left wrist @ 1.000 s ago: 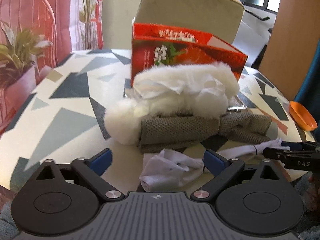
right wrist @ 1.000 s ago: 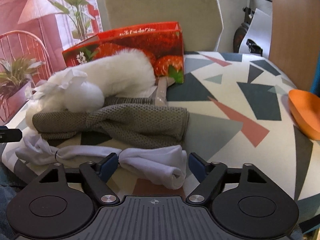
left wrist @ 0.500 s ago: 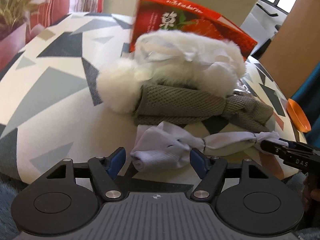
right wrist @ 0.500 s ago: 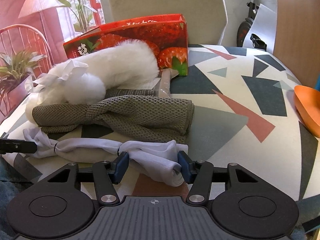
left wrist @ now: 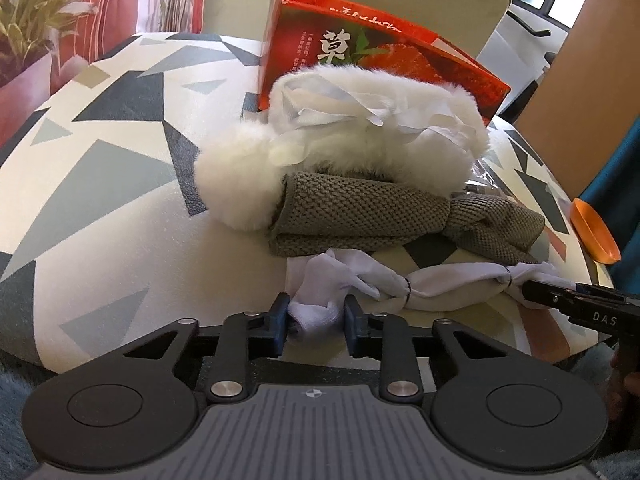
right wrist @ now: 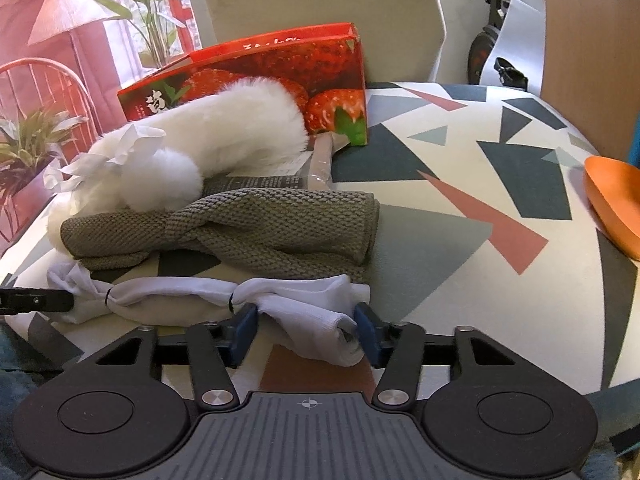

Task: Organize soft objects
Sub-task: 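Lower the right tool onto the white socks and close the gripper, then lift the white socks and carry them over the red box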

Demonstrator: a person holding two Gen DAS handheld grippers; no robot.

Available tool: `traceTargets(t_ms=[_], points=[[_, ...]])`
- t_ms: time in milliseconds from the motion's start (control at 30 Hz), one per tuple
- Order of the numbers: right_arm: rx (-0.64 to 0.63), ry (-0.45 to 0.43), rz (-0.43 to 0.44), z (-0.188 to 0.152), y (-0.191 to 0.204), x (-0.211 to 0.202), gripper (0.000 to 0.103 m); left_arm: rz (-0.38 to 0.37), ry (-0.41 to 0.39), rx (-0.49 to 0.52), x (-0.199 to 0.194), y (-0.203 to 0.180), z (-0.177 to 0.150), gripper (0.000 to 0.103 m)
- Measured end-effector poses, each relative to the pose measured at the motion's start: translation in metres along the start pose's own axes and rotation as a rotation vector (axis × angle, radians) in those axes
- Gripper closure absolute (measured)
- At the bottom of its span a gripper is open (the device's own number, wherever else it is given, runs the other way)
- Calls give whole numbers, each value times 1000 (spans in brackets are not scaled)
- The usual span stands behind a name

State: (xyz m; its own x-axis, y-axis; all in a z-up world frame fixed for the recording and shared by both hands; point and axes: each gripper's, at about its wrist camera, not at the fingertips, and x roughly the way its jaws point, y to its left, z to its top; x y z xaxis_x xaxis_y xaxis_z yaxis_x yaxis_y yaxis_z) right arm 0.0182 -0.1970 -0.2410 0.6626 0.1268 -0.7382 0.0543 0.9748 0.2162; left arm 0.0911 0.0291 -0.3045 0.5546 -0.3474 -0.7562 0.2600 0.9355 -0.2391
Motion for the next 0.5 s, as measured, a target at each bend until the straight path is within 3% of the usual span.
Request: traceTargets(t_ms=[67, 300, 500], points=[[-1, 0, 3, 0, 0, -1, 73, -11, -5, 5, -2, 0, 0, 81], [24, -41, 35, 6, -2, -13, 78, -35, -58, -3, -15, 0, 2, 83], [41, -106, 88, 19, -1, -32, 82, -48, -154, 37, -42, -7, 15, 83]])
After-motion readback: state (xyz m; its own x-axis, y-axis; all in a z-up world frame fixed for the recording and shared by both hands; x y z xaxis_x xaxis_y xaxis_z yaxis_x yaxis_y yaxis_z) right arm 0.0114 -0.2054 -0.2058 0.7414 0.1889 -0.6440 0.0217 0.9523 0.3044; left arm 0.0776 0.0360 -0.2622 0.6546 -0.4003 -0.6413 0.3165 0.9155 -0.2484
